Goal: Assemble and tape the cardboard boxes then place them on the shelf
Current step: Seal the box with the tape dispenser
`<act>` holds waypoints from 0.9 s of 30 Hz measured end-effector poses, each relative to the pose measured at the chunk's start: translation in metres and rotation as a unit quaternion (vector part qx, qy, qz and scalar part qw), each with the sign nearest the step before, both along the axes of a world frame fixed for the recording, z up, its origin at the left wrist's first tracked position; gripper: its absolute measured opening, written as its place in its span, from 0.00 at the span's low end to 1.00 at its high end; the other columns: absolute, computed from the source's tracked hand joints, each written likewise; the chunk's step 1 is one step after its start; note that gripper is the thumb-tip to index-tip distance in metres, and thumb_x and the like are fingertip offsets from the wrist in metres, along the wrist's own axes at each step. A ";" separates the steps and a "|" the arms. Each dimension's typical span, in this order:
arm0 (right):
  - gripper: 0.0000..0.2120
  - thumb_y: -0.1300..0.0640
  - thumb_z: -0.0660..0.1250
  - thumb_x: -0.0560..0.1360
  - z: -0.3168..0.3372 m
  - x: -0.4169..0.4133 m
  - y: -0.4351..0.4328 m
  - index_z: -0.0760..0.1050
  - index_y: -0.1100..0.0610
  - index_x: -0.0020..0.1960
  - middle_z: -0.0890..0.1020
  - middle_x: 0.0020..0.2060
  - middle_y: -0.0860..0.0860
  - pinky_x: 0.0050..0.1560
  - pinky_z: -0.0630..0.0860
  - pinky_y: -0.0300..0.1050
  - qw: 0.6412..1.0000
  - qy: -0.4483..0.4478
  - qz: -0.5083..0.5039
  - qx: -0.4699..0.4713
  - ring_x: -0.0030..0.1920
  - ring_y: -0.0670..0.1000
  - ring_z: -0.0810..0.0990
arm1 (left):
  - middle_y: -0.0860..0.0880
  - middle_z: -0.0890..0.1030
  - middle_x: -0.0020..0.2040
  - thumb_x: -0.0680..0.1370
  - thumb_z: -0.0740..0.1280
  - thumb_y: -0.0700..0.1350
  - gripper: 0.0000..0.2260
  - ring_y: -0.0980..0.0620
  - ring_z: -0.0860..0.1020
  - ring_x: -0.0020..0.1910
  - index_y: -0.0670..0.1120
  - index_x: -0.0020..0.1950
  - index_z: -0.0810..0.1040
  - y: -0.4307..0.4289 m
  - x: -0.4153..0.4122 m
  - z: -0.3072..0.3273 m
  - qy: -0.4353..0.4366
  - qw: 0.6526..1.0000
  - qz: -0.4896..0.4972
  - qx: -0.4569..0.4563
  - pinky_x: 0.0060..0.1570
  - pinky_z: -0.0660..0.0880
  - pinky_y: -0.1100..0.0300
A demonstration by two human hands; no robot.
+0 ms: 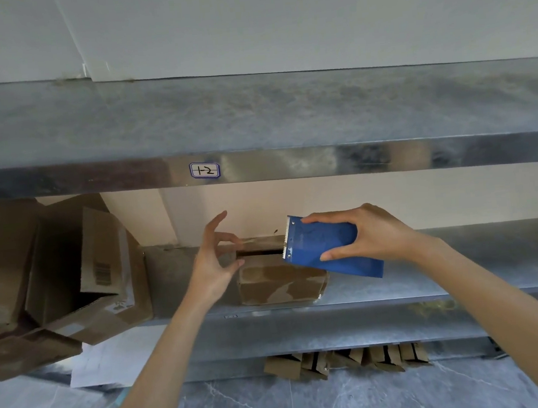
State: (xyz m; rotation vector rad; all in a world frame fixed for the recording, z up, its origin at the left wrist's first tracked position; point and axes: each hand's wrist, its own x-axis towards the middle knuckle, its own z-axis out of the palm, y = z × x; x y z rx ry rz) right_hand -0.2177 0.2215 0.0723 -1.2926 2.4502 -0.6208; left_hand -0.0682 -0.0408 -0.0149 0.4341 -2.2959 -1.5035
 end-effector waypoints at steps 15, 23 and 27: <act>0.26 0.33 0.72 0.67 -0.007 -0.008 -0.016 0.67 0.21 0.61 0.72 0.58 0.21 0.54 0.77 0.44 0.998 -0.051 0.026 0.021 0.54 0.38 0.78 | 0.58 0.83 0.46 0.69 0.76 0.32 0.34 0.60 0.79 0.56 0.50 0.71 0.69 0.002 0.003 -0.028 0.008 0.999 0.048 -0.016 0.70 0.68 0.44; 0.25 0.32 0.71 0.66 -0.011 -0.011 -0.020 0.67 0.21 0.61 0.69 0.58 0.17 0.61 0.74 0.44 0.998 -0.055 0.029 0.026 0.59 0.37 0.75 | 0.59 0.82 0.46 0.71 0.76 0.35 0.35 0.61 0.77 0.55 0.54 0.72 0.66 0.004 0.006 -0.033 0.028 0.997 0.050 -0.049 0.66 0.71 0.54; 0.25 0.31 0.71 0.66 -0.016 -0.011 -0.021 0.67 0.21 0.61 0.69 0.58 0.17 0.60 0.75 0.45 0.997 -0.062 0.026 0.028 0.59 0.37 0.75 | 0.60 0.80 0.47 0.71 0.75 0.33 0.37 0.60 0.78 0.55 0.54 0.73 0.65 0.005 0.006 -0.031 0.039 0.996 0.031 -0.074 0.66 0.70 0.61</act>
